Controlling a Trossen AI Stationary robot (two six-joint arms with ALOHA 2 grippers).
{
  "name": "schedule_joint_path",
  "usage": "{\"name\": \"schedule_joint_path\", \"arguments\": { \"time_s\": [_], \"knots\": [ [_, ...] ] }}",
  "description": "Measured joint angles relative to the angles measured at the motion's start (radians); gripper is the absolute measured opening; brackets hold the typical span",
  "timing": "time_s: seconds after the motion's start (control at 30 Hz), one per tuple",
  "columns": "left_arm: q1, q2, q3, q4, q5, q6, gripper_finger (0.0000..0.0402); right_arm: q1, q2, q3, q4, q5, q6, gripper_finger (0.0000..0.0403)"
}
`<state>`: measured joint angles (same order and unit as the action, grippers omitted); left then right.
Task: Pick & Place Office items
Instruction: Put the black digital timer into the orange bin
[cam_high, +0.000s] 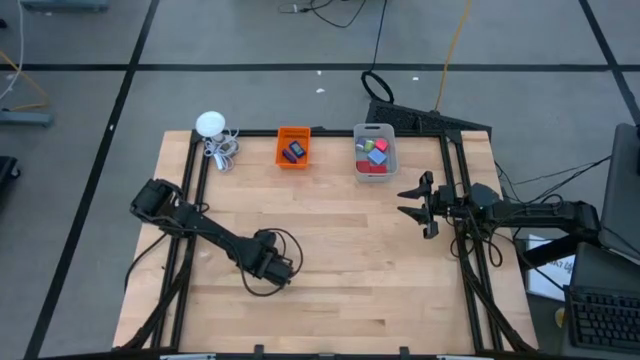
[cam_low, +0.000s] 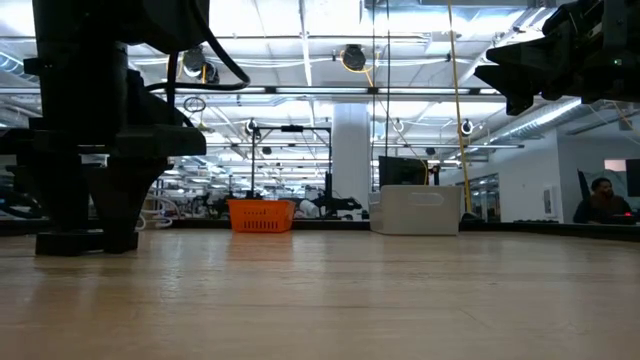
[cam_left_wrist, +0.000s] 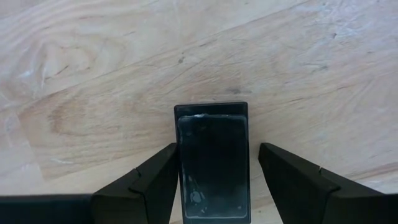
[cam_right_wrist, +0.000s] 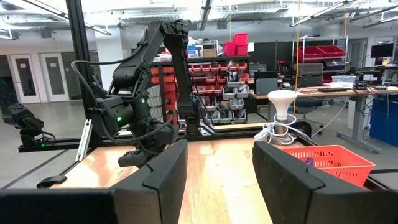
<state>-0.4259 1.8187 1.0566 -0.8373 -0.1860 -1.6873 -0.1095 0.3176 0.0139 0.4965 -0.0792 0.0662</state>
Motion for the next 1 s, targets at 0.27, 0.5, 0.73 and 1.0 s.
{"name": "schedule_joint_path", "arguments": {
  "time_s": [0.27,0.5,0.73,1.0],
  "knots": [
    [0.001,0.000,0.002,-0.053,0.021,-0.005,0.0230,0.000,0.000,0.000,0.000,0.000,0.000,0.0171],
    [0.000,0.000,0.001,-0.072,0.032,0.011,0.0230,0.000,0.000,0.000,0.000,0.000,0.000,0.0171],
    [0.001,0.000,0.002,-0.092,0.057,0.014,0.0230,0.000,0.000,0.000,0.000,0.000,0.000,0.0171],
    [0.001,0.000,0.002,-0.103,0.085,0.018,0.0230,0.000,0.000,0.000,0.000,0.000,0.000,0.0171]
  ]
}}
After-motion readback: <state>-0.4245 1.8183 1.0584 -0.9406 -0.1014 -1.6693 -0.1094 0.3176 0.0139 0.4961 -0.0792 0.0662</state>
